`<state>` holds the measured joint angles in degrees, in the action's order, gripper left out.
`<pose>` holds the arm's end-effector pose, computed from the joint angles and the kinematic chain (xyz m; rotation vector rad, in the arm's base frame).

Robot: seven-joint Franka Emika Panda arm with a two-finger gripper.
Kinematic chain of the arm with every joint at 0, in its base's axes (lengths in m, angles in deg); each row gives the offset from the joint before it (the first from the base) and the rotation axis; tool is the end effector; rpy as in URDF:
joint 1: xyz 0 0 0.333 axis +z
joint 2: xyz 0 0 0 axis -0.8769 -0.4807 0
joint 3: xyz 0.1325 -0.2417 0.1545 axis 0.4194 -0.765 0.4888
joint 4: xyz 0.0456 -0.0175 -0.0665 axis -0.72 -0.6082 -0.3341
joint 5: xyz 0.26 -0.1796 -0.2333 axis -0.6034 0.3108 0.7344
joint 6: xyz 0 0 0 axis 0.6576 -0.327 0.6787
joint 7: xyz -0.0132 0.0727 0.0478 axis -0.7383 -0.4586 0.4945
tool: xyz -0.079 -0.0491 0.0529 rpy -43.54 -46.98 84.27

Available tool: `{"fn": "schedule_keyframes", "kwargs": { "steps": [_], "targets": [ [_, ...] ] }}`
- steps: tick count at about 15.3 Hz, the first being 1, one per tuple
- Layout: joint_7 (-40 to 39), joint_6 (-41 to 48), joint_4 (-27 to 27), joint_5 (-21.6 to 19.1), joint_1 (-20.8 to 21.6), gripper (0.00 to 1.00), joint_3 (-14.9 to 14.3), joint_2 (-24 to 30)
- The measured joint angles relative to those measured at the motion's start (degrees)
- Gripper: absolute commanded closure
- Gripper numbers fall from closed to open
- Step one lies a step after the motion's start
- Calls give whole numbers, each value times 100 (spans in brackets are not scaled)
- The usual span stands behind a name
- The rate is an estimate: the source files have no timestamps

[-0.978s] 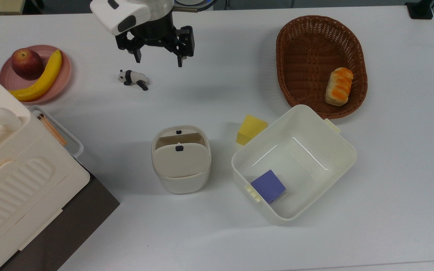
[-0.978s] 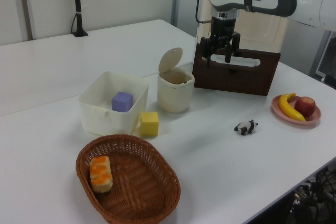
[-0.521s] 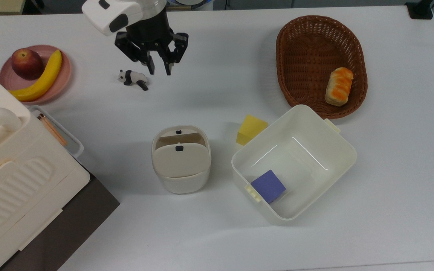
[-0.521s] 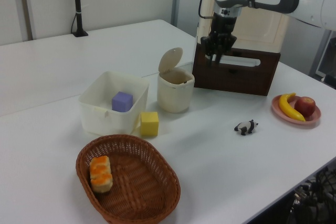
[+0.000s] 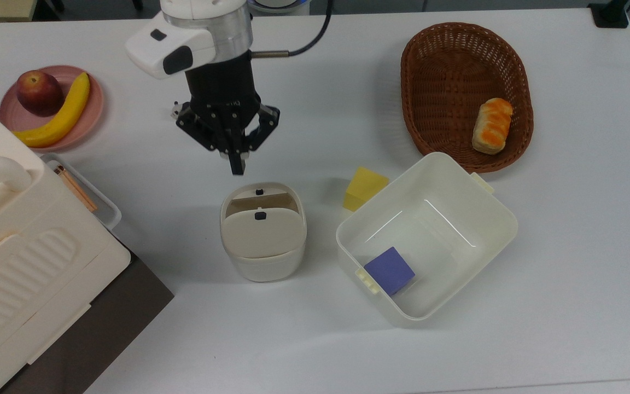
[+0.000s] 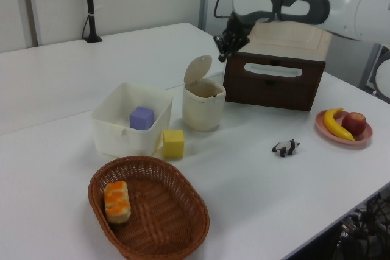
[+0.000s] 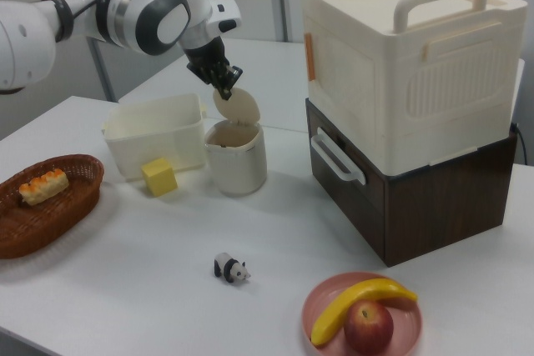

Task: Close the trash can
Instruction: 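Move the gripper over the open lid of the cream trash can, then lower the gripper and push the raised lid down onto the can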

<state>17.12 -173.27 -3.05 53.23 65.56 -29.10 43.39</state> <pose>0.6873 -0.0125 0.5407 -3.0203 0.0758 -0.6000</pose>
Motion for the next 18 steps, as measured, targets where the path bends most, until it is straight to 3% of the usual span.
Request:
{"fn": "schedule_keyframes", "kwargs": {
  "steps": [10,15,18],
  "targets": [
    [726,-1452,549,-3,182,100,84,-778],
    [740,-1468,642,44,237,100,84,-993],
    [580,-624,692,93,217,100,65,-969]
  ]
}}
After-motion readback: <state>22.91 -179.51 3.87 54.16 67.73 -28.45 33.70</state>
